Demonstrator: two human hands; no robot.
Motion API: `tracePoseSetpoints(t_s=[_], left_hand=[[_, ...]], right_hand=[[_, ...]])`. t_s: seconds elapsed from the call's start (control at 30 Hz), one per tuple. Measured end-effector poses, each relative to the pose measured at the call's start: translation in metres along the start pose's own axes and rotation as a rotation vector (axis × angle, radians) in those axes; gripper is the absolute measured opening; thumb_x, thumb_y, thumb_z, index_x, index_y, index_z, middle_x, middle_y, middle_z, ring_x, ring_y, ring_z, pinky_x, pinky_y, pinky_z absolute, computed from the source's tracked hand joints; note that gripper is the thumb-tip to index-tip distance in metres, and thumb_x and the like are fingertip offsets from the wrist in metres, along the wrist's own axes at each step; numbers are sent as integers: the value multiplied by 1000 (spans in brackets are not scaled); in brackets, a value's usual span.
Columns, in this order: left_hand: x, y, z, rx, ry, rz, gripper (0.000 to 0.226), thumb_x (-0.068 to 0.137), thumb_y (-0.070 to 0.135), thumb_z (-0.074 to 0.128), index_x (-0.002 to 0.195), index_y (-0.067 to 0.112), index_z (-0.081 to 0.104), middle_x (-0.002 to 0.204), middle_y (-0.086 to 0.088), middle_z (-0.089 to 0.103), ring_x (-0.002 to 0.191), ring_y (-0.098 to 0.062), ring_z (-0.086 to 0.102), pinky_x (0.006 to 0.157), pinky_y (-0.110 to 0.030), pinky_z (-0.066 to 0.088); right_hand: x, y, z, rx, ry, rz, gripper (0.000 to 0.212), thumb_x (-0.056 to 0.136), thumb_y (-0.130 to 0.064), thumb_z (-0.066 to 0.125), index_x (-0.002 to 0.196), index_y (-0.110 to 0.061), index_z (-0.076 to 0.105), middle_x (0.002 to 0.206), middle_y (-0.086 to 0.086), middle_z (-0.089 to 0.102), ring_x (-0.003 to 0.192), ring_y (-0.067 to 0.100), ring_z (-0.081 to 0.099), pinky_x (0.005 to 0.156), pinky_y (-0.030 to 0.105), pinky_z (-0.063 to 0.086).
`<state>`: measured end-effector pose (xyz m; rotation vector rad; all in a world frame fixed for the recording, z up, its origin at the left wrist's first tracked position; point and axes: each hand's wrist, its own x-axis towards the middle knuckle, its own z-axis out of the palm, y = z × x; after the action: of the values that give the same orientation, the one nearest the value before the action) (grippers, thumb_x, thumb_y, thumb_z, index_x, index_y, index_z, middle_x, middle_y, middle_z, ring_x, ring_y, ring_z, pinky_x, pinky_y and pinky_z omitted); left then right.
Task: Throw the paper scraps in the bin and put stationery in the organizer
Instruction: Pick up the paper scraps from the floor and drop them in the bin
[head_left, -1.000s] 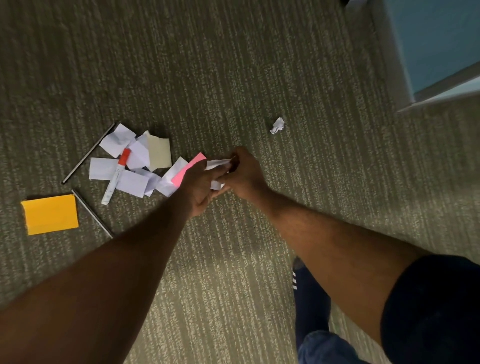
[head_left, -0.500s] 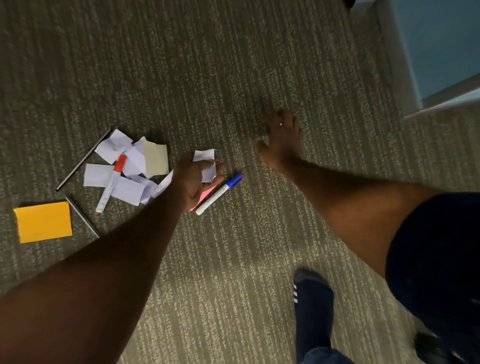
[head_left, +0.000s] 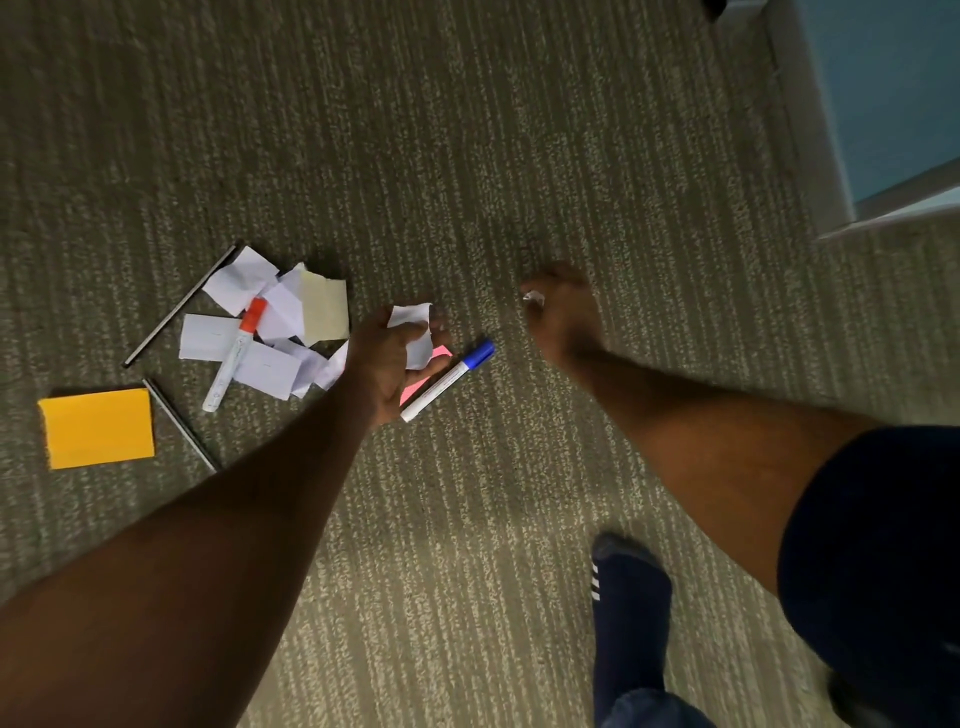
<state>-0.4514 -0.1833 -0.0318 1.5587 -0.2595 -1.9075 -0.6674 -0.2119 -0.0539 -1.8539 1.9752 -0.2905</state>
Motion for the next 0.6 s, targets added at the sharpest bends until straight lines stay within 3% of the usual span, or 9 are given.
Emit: tracePoseSetpoints(t_s=[0.13,0.27,0.37,0.47,0.53,0.6], left_hand=[[-10,2,-5,-48,-24,11,24,96,7,53,119,11,54,130,-21,56,116,-35,60,67,-33,60],[-23,-5,-15,-78,-54,-59,30,98,18,50,127,10,54,134,-19,57,118,-34,60,75,-41,60],[-38,-9,-26,-11,-109,-23,32,97,25,48,124,12,58,124,-13,66,114,-28,64,81,-42,56],[-49,-12,-39,-121,-102,-31,23,97,30,48,112,20,62,110,-7,70,103,-22,67,87,-43,55],[-53,-11,-50,-159,-109,-17,21,95,36,53,105,23,65,99,-4,73,94,-19,69,80,-37,55],[-57,-11,-59,-112,-134,26,16,92,35,57,96,23,67,86,-2,72,81,-16,69,70,-31,51]], right_hand=[[-21,-44,3,428,104,66,15,79,-4,64,92,-8,70,98,13,61,80,21,60,74,26,48],[-51,-88,16,572,60,-2,3,82,-8,64,81,-11,66,76,-2,60,72,18,56,66,27,43],[-73,-112,25,680,0,-9,6,85,-7,64,87,-12,67,77,-3,63,71,12,58,64,23,45],[-85,-129,35,715,-59,37,8,86,-13,65,94,-11,68,82,0,69,72,11,62,64,24,48],[-91,-137,41,688,-84,18,13,83,-16,69,95,-11,68,83,-3,67,71,5,58,64,19,44],[-97,-144,47,612,-118,-69,19,79,-17,71,96,-9,67,86,-1,65,76,10,57,68,21,42]])
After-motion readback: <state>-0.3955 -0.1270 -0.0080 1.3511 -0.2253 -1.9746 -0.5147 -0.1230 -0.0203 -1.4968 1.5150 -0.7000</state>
